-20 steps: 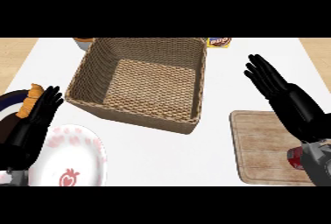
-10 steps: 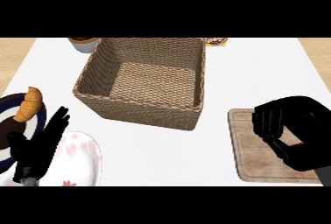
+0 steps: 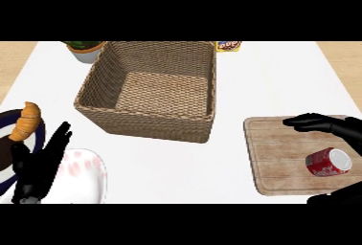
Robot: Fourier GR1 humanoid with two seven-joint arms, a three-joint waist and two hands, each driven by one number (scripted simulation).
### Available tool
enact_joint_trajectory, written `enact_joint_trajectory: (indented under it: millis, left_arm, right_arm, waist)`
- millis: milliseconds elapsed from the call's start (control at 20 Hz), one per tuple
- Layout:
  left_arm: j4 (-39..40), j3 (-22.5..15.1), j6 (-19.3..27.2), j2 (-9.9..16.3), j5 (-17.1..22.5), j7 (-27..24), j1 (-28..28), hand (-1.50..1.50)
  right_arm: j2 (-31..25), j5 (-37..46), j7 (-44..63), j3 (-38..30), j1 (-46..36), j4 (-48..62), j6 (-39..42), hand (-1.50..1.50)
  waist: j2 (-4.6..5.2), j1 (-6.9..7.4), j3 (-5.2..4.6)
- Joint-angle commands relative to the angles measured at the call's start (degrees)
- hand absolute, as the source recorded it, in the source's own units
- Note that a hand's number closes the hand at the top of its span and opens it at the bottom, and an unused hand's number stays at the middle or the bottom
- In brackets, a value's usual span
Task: Pick the can from the cutting board and place it in the basket
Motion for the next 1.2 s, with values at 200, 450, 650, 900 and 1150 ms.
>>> enact_joint_trajectory:
  millis: [200,450,650,900,1150]
  left_arm:
    - [4.08,-3.38,-0.75,-2.77,0.14,1.71,4.25,0.0]
    - [3.88,-3.67,0.79,-3.33,-0.54,2.95,3.33,0.0]
    - [3.03,-3.74,0.05,-3.23,0.43,4.33,2.67,0.0]
    - [1.86,-3.28,-0.6,-2.14,0.27,3.42,4.73,0.0]
    - [4.61,-1.99,-1.57,-1.75,0.77,3.7,1.72,0.0]
  right_arm:
    - [-18.78,9.09,4.22,-14.3,-3.97,-0.69,2.69,-1.5]
    - [-28.85,5.61,1.49,-21.31,-4.26,3.65,13.54,-1.5]
    - [-36.47,6.41,-1.29,-22.65,-2.86,7.65,23.25,-1.5]
    - [-40.31,11.12,-5.23,-24.59,-0.41,8.75,29.21,-1.5]
    - [-40.23,16.55,-10.34,-25.49,1.4,9.95,29.05,-1.5]
  waist:
    - [0.86,0.53,-1.34]
    - [0.98,0.88,-1.23]
    - [1.15,1.15,-1.2]
    - [0.87,1.7,-1.11]
    - [1.12,1.79,-1.08]
